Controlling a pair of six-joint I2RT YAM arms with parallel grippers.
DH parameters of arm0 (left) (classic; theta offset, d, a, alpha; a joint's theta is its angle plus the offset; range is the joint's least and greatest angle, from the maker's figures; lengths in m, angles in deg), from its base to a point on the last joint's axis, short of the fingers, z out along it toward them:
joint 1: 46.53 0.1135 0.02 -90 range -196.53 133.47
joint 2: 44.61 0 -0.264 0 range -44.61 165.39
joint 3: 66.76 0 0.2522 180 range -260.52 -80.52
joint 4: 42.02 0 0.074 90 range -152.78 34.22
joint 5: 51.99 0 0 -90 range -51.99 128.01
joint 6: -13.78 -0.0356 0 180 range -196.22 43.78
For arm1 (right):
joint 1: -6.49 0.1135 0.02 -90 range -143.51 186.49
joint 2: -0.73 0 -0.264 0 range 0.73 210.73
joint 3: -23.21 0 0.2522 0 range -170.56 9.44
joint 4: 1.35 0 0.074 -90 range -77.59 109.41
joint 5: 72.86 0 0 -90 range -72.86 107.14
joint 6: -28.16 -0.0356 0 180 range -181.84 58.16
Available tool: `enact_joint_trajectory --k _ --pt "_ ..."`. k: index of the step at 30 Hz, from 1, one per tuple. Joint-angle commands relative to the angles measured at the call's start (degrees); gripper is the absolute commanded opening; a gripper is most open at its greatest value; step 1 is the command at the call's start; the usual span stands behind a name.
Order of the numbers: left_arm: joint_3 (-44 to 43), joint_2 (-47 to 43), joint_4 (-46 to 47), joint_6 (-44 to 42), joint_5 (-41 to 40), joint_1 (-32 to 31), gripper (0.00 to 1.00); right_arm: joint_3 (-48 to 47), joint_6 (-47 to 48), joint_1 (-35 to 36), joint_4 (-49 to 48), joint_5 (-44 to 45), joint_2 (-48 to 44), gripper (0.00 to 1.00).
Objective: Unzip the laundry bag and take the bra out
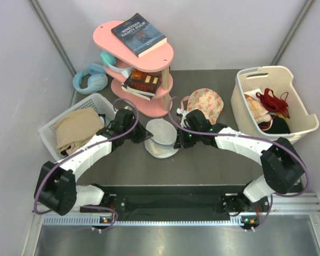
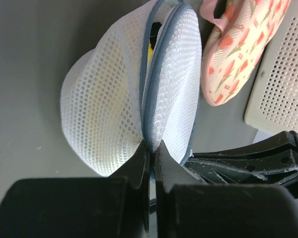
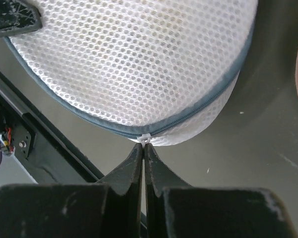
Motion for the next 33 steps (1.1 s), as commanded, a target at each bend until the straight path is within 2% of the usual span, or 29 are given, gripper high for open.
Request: enact_joint_trajectory --k 1,5,6,8,9,12,16,20,25,31,33 --pt "-7.09 5.27 0.55 -8.16 3.05 0.25 0.00 -3.67 2.90 -0.01 2.02 1.06 -2.39 0.00" --pt "-12.88 9.59 -0.15 -12.30 3.93 0.16 0.02 -4.90 4.05 1.91 3.43 1.06 -3.09 0.00" --pt "-13.68 10.29 -1.46 -12.83 3.93 0.16 0.09 -5.25 4.14 2.35 3.43 0.80 -3.18 0.00" --pt "-14.92 11.36 -2.88 -13.28 4.11 0.25 0.34 -5.52 3.44 3.76 2.82 0.45 -2.40 0.00" --pt "-15.18 11.10 -3.75 -13.10 4.19 0.16 0.59 -5.78 3.17 4.20 2.55 -0.16 -2.04 0.00" --pt "-14.05 8.55 -7.43 -11.43 1.92 0.07 0.73 -6.65 2.03 5.35 1.58 -1.40 -0.20 0.00" --pt "-12.03 3.29 -13.85 -9.41 -1.69 0.07 0.76 -7.98 1.33 6.58 0.79 -2.36 1.82 0.00" --pt "-6.86 -1.73 -15.27 -7.04 -2.22 -0.28 0.75 -9.91 1.41 7.72 0.44 -3.24 4.19 0.00" --pt "-1.57 -6.48 -9.66 -1.43 -0.29 -0.54 0.73 -12.72 1.76 9.65 0.44 -4.39 6.66 0.00" --pt "1.86 -5.17 -1.13 2.89 2.43 -1.59 0.70 -14.48 2.29 12.02 1.14 -4.48 8.51 0.00" --pt "2.13 -4.12 0.01 3.16 2.09 -1.95 0.64 -14.48 2.20 12.29 1.14 -4.21 8.42 0.00"
